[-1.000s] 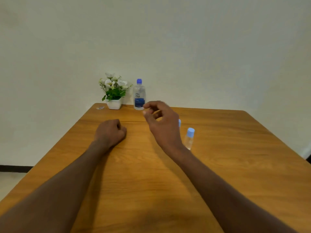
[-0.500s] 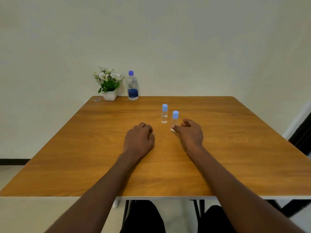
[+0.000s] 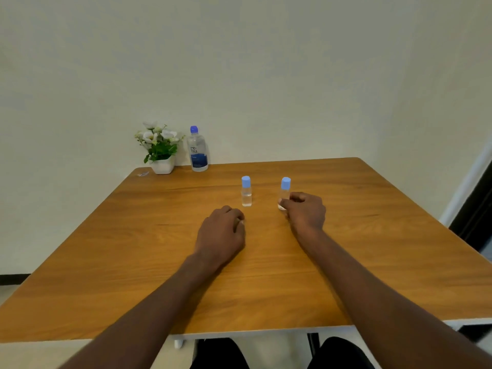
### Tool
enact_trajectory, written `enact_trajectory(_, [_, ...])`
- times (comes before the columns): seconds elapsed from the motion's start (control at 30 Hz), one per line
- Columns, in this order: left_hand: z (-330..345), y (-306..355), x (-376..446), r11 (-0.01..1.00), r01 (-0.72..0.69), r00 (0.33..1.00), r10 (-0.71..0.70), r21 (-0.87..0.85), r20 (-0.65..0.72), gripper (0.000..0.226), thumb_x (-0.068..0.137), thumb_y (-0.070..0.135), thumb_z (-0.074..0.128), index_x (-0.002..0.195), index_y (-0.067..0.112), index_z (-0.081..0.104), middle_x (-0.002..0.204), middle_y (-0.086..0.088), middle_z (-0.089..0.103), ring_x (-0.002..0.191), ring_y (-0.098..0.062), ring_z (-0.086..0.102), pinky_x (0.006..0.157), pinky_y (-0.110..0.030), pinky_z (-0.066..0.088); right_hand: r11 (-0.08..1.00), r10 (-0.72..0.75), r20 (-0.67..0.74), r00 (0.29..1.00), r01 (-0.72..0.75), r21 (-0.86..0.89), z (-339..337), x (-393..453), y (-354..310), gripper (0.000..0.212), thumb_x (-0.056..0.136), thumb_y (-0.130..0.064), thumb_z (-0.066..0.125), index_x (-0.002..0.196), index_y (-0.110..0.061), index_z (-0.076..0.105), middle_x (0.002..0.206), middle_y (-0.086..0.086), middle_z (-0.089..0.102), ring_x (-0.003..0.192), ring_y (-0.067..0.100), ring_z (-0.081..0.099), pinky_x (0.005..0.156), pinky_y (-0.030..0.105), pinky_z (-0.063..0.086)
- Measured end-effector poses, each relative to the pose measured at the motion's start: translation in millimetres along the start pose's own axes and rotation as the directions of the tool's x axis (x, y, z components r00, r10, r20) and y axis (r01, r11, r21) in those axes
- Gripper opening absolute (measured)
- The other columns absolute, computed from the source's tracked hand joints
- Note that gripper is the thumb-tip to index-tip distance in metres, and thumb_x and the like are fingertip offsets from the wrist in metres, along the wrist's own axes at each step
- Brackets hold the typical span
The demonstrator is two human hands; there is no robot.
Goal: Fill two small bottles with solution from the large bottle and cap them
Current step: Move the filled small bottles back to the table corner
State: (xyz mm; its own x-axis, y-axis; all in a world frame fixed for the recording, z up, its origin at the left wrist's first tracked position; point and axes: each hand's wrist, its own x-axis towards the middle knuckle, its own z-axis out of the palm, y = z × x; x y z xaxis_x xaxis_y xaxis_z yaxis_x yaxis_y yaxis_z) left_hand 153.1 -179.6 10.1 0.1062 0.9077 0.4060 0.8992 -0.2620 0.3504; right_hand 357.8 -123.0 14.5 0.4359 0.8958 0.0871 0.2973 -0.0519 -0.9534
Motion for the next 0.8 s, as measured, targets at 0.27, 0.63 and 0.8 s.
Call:
enact_trajectory(0.27, [63.6,83.1,67.5,0.987,-0.119,0.989,0.128,-0.106,0.076,0.033,0.100,0.031,0.053,0.130,0.022,0.064,0.124,0.004,0.066,0.116,-0.017,0.058,0.092,-0.036,0.053,0.970,-0.092,-0.148,0.985,0.055,-0.237,-66.7,69.7,17.1,0.041,0.087,-0.031,0.082,0.126,-0.021,0.070,0.112,-0.002,0.075,0.094,0.013,0.067,0.073,0.029,0.048])
enact_trajectory(0.63, [132.1,93.5,190.4,1.000,-0.010,0.981,0.008,0.005,0.196,0.040,0.103,0.043,0.045,0.132,0.018,0.056,0.138,-0.006,0.049,0.128,-0.029,0.047,0.106,-0.047,0.041,0.932,-0.156,-0.088,0.984,0.117,-0.343,-78.4,177.3,30.9,0.025,0.080,-0.032,0.076,0.102,-0.023,0.068,0.090,-0.006,0.070,0.082,0.015,0.065,0.061,0.029,0.042])
enact_trajectory(0.8, [149.4,87.4,207.6,1.000,-0.016,0.987,0.012,0.020,0.158,0.037,0.103,0.048,0.042,0.130,0.024,0.051,0.134,-0.004,0.046,0.128,-0.027,0.043,0.107,-0.047,0.034,0.913,-0.177,-0.048,0.983,0.146,-0.382,-72.0,234.6,32.9,0.031,0.083,-0.033,0.075,0.111,-0.022,0.072,0.101,-0.005,0.073,0.087,0.015,0.065,0.065,0.029,0.043])
